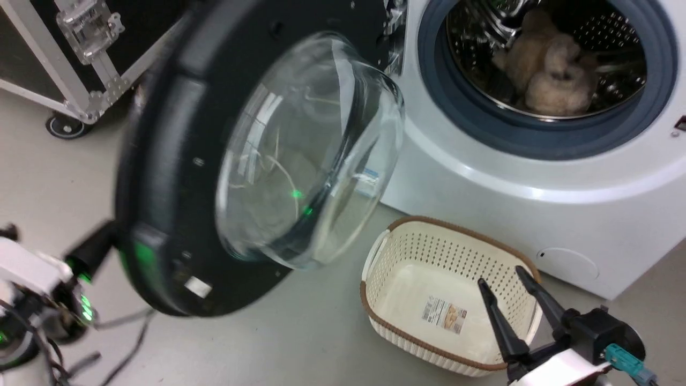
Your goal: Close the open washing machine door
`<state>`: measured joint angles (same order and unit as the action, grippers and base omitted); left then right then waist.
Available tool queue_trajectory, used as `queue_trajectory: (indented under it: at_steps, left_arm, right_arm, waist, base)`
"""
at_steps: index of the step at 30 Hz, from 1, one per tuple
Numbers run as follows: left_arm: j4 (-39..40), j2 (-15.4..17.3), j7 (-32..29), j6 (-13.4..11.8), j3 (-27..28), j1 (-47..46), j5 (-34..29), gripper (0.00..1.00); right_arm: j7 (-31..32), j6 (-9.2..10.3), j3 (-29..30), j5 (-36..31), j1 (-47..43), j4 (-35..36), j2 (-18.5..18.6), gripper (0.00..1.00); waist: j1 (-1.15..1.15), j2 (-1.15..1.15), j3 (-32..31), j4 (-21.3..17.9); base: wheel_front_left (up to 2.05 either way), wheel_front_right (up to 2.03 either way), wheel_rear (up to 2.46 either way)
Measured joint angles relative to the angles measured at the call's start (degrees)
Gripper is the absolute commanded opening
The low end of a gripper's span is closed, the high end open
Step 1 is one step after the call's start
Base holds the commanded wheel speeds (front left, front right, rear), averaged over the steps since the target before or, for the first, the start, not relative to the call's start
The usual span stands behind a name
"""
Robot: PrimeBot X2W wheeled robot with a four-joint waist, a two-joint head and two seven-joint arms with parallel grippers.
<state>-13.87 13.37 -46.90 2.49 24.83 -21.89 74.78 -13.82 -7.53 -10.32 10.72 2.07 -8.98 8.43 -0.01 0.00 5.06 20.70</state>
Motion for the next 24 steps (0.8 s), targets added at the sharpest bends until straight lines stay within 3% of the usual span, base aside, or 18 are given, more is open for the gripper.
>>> queue_trajectory:
  at_steps: [3, 7, 8, 16, 19, 20, 22, 24]
  left_arm:
    - [4.19, -2.69, -4.33, 0.14, -1.48, 4.92, 2.68, 0.00]
    - [7.70, -5.30, -5.72, -0.25, -2.67, 8.54, 3.55, 0.00]
    - [10.06, -7.24, -6.21, -0.65, -3.90, 10.81, 4.36, 0.00]
    - [17.61, -9.93, -4.74, -2.56, -12.33, 18.33, 8.02, 0.00]
    - [19.31, -10.11, 1.07, -3.41, -19.71, 20.28, 13.46, 0.00]
    - [19.31, -10.11, 1.07, -3.41, -19.71, 20.28, 13.46, 0.00]
    - [19.25, -10.44, 9.80, -3.33, -28.25, 20.30, 17.15, 0.00]
    - [18.80, -10.42, 12.65, -2.96, -30.81, 19.40, 17.93, 0.00]
  right_arm:
    - [-0.16, 0.00, 1.75, -0.21, 0.01, -0.35, -0.04, 1.00]
    - [-0.18, 0.00, 3.09, -0.63, 0.00, -0.38, -0.08, 1.00]
    - [-0.16, 0.00, 4.11, -0.75, -0.01, -0.33, -0.15, 1.00]
    - [0.16, 0.00, 6.21, -0.86, -0.13, 0.33, 0.01, 1.00]
    - [0.60, 0.00, 6.43, -0.86, -0.08, 0.80, 0.25, 1.00]
    - [0.60, 0.00, 6.43, -0.86, -0.08, 0.80, 0.25, 1.00]
    - [0.66, 0.00, 6.25, -0.83, 0.71, 1.23, 0.63, 1.00]
    - [0.66, 0.00, 5.89, -0.75, 1.49, 1.34, 0.76, 1.00]
  waist:
    - [0.00, 0.00, -1.55, -0.60]
    - [0.00, 0.00, -2.41, -1.65]
    - [0.00, 0.00, -2.79, -2.60]
    - [0.00, 0.00, -2.79, -7.24]
    - [0.00, 0.00, -1.93, -10.69]
    - [0.00, 0.00, -1.93, -10.69]
    - [0.01, 0.00, -0.09, -15.82]
    - [0.01, 0.00, 0.88, -18.11]
  base:
    - [0.00, 0.00, 0.00]
    - [0.00, 0.00, 0.00]
    - [0.00, 0.00, 0.00]
    - [0.00, 0.00, 0.00]
    - [0.00, 0.00, 0.00]
    - [0.00, 0.00, 0.00]
    - [0.00, 0.00, 0.00]
    - [0.00, 0.00, 0.00]
